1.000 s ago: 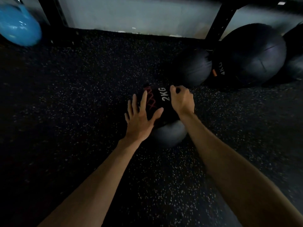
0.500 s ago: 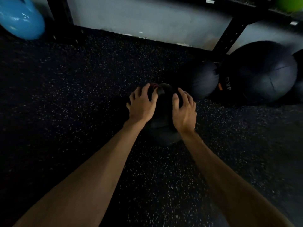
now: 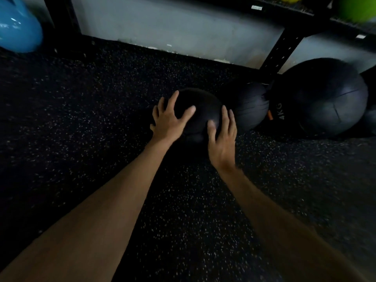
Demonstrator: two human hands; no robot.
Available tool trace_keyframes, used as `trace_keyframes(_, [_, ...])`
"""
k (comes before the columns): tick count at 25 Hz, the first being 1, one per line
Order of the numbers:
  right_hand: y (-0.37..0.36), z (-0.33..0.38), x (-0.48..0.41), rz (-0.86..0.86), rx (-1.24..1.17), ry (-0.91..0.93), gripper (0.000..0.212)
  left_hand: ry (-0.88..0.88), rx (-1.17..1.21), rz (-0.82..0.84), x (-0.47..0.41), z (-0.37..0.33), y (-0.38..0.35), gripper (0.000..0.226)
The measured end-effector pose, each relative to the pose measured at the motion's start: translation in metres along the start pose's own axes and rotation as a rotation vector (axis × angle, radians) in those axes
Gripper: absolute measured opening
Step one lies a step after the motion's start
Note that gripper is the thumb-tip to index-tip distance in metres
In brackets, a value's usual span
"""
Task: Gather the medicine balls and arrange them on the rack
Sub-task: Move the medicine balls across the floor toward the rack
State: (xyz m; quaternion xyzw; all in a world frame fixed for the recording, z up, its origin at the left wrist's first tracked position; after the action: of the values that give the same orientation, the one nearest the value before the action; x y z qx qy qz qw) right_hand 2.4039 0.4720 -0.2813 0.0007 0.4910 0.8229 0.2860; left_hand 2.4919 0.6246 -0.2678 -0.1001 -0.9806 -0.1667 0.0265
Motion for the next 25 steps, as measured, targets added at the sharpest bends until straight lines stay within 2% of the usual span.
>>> trace_keyframes(4, [-0.016, 0.009, -0.017, 0.019, 0.041, -0.005, 0.067, 0.061, 0.069, -0.050, -0.030, -0.008, 0.012, 0.073])
trace_keyframes(8, [-0.025, 0.023, -0.086, 0.113, 0.076, -0.104, 0.065, -0.165, -0.075, 0.046, -0.009, 0.016, 0.003, 0.089])
trace_keyframes(11, [-0.029, 0.031, -0.117, 0.208, 0.217, -0.050, 0.058, -0.274, -0.185, 0.019, -0.017, 0.021, 0.003, 0.087])
trace_keyframes(14, [-0.035, 0.033, -0.105, 0.199, 0.203, -0.002, 0.061, -0.244, -0.231, 0.004, -0.048, 0.013, 0.007, 0.083])
trace_keyframes(17, [-0.043, 0.032, -0.085, 0.177, 0.226, 0.114, 0.072, -0.133, -0.247, 0.032, -0.085, -0.002, 0.009, 0.081])
trace_keyframes(22, [-0.051, 0.036, -0.134, 0.176, 0.189, -0.005, 0.067, -0.045, -0.277, 0.054, -0.123, -0.024, -0.003, 0.082])
trace_keyframes(25, [-0.057, 0.035, -0.159, 0.216, 0.210, -0.048, 0.066, -0.121, -0.276, 0.068, -0.119, -0.014, -0.006, 0.080])
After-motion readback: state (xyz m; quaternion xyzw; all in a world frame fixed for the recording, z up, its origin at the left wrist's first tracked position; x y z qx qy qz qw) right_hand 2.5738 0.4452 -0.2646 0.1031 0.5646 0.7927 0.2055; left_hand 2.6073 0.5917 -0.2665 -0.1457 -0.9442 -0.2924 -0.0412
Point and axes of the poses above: each hand's wrist, its own x-axis away from the middle knuckle, its own y-axis out of the back of the hand, z = x × y, the point moved 3 cm from there along -x, towards the middle knuckle, and after that the axes turned 14 degrees about x, right-handed, at the moved point
